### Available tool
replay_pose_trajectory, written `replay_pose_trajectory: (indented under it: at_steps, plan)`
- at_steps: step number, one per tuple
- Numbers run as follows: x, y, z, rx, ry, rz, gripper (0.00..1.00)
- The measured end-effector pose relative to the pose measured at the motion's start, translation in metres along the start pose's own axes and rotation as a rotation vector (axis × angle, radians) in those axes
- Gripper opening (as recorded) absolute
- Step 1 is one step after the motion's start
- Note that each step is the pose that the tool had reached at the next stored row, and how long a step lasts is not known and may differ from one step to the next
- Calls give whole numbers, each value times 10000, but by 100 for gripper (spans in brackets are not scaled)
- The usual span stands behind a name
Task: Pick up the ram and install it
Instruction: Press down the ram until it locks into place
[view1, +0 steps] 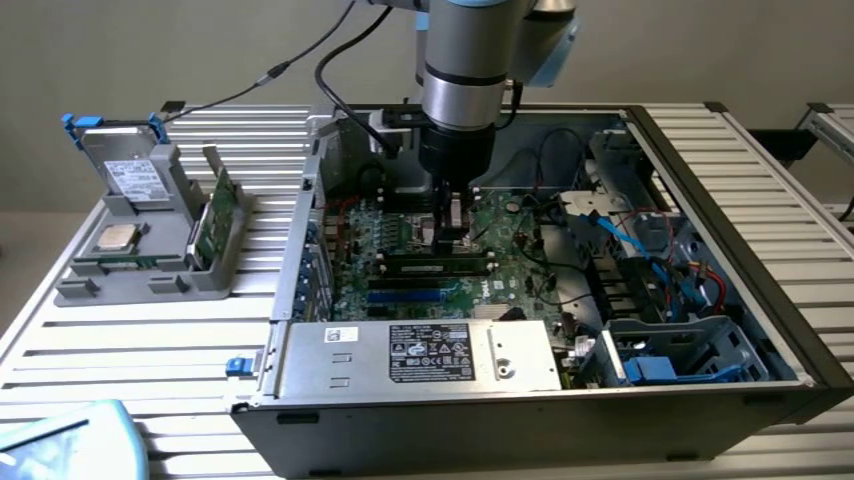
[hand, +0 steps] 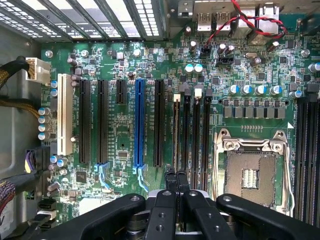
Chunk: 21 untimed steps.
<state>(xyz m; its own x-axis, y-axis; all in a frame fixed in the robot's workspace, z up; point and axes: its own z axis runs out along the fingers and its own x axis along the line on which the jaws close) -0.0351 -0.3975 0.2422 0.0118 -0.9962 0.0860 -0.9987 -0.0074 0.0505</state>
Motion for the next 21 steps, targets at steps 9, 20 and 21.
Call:
replay_pose_trajectory:
  at_steps: [9,20,21]
  plan:
    - [5,0,0,-68,-39,782,11]
    - [5,0,0,-237,-138,2737,11]
    - [5,0,0,-252,-148,2917,11]
